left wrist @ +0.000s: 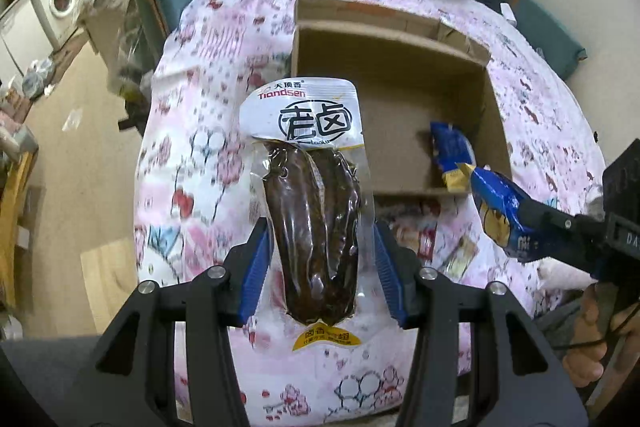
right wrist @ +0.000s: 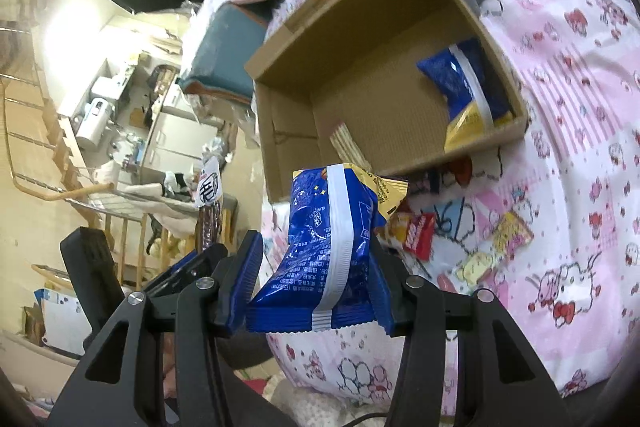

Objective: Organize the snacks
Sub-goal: 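Lower both held snacks into the box and open both tools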

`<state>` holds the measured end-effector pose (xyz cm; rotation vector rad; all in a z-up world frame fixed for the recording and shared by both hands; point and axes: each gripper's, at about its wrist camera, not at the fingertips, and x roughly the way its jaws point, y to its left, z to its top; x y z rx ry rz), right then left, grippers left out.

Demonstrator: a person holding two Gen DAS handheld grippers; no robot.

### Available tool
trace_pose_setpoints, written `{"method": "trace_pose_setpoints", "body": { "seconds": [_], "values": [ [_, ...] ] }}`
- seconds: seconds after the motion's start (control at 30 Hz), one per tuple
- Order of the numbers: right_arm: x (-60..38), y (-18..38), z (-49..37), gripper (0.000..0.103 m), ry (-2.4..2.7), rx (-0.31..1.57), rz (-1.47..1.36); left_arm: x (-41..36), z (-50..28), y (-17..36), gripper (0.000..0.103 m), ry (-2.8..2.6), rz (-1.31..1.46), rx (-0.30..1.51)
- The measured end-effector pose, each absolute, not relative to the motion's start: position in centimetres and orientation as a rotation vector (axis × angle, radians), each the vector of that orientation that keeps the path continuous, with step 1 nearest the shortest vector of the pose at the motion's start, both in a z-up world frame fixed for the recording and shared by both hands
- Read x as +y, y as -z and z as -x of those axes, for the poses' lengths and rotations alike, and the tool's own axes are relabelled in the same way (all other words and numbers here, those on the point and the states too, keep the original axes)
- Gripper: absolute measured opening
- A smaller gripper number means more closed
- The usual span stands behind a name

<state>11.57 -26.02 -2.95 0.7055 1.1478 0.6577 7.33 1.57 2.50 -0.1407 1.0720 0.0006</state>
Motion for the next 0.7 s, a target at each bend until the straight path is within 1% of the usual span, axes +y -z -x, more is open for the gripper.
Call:
{"method": "trace_pose_setpoints", "body": {
  "seconds": [0.3, 0.7],
  "values": [
    [-26.8, 0.8, -14.8, 0.052, -0.629, 1.045, -0.692, 0.5, -12.2, -4.0, 0.046, 0.033, 0.094, 1.026],
    [-27.0, 0.8, -20.8, 0.052, -0.566, 1.007, -0.62, -0.9, -18.8, -2.4, 0.046, 0.036, 0.078, 1.019]
  ]
}}
